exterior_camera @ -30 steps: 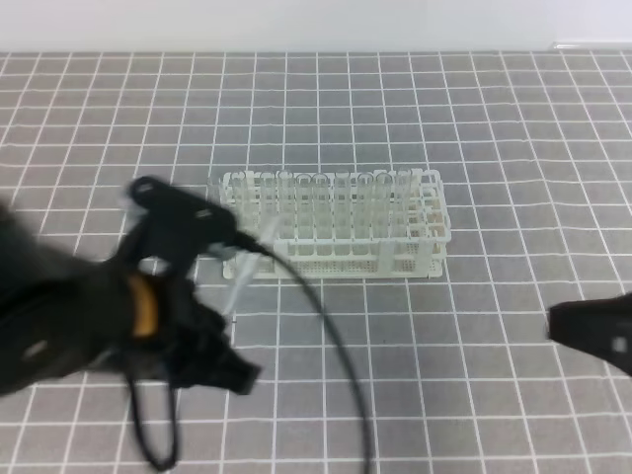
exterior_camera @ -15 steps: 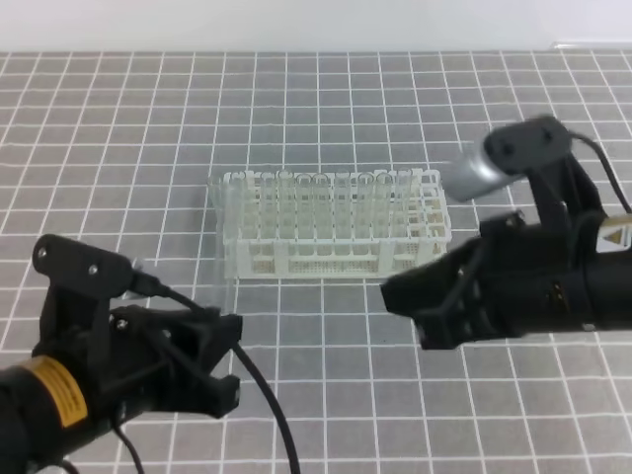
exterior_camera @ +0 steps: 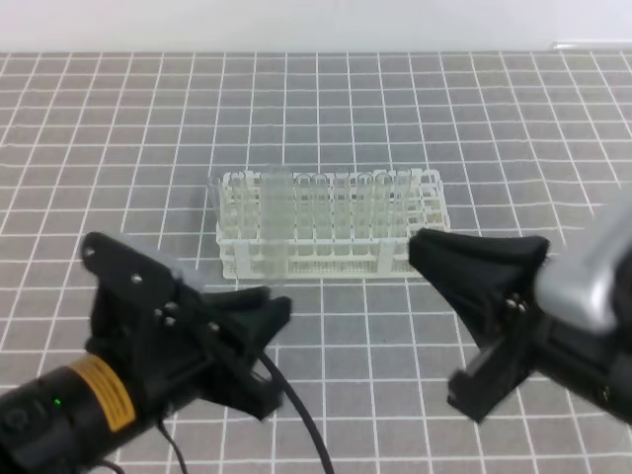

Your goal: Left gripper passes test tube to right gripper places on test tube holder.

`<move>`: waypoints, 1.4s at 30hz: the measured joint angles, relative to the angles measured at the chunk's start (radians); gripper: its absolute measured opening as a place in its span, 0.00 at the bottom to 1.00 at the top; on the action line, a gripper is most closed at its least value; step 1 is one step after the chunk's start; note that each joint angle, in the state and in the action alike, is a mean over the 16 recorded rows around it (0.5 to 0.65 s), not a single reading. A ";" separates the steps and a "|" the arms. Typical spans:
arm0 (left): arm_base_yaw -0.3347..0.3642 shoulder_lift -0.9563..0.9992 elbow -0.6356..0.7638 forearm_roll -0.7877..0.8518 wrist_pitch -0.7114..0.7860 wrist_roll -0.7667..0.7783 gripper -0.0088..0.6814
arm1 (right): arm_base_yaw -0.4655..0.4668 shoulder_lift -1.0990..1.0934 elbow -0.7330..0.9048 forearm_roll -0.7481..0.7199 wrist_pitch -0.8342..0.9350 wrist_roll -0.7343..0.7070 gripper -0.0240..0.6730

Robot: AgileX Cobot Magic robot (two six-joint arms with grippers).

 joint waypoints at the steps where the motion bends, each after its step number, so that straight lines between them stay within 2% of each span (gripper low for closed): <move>1: -0.005 0.008 0.000 0.009 -0.016 0.000 0.11 | 0.017 -0.010 0.023 -0.001 -0.046 -0.002 0.02; 6: -0.031 0.052 0.000 0.060 -0.099 0.002 0.12 | 0.088 -0.041 0.109 0.005 -0.231 0.003 0.03; 10: -0.041 0.092 0.000 0.090 -0.163 0.004 0.12 | 0.120 -0.042 0.132 0.010 -0.302 0.020 0.10; 22: -0.041 0.180 0.000 0.121 -0.317 0.006 0.10 | 0.143 -0.006 0.118 0.008 -0.389 0.076 0.55; 26: -0.041 0.189 0.000 0.121 -0.344 0.006 0.10 | 0.143 0.032 0.094 0.007 -0.402 0.094 0.65; 30: -0.041 0.192 0.000 0.121 -0.358 0.006 0.10 | 0.143 0.082 0.064 0.007 -0.409 0.107 0.68; 42: -0.042 0.196 -0.001 0.143 -0.400 0.005 0.13 | 0.143 0.204 -0.013 0.024 -0.452 0.130 0.69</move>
